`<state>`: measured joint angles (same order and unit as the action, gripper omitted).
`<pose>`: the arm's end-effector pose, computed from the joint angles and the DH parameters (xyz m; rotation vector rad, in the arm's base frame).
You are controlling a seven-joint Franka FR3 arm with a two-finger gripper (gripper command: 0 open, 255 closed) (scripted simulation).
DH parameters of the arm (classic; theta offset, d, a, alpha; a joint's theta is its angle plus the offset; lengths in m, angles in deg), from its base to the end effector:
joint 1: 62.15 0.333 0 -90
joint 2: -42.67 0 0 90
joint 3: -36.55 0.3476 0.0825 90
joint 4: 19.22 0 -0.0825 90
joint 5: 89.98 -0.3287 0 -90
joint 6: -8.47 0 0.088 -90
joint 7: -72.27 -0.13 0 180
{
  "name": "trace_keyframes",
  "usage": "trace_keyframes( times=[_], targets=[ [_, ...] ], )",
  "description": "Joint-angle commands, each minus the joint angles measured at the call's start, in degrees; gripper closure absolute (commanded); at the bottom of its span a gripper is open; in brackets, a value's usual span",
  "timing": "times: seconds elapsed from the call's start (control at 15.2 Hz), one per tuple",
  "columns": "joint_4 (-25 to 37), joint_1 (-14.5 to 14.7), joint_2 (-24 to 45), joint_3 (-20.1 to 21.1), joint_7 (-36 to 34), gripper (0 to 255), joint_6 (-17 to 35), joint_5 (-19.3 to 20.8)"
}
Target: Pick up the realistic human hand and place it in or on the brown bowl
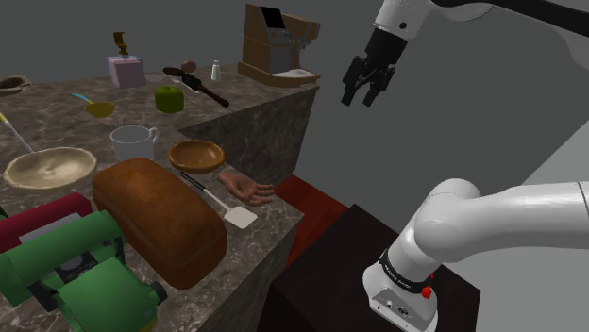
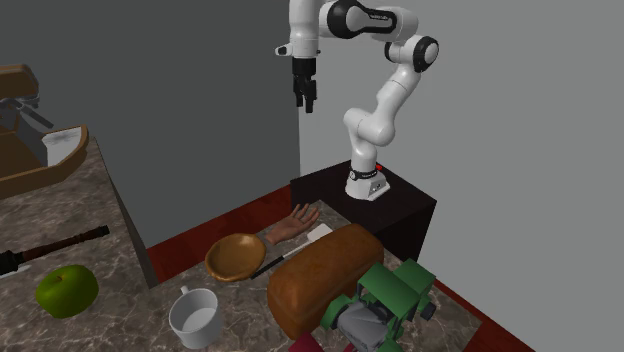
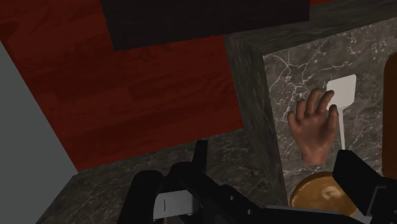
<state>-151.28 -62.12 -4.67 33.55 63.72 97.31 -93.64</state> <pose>0.2171 -0.0102 0.6185 -3.0213 0.2757 -0.0992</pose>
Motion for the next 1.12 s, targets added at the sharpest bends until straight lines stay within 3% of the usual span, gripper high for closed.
trace_keyframes(
  times=[0.0,0.53,1.06],
  targets=[
    [0.00,0.00,0.00,0.00,0.00,0,0.00,0.00],
    [-3.87,1.98,9.44,7.24,-4.66,0,13.48,-0.83],
    [-2.90,2.86,23.19,14.25,-10.43,0,25.89,1.08]
  ],
)
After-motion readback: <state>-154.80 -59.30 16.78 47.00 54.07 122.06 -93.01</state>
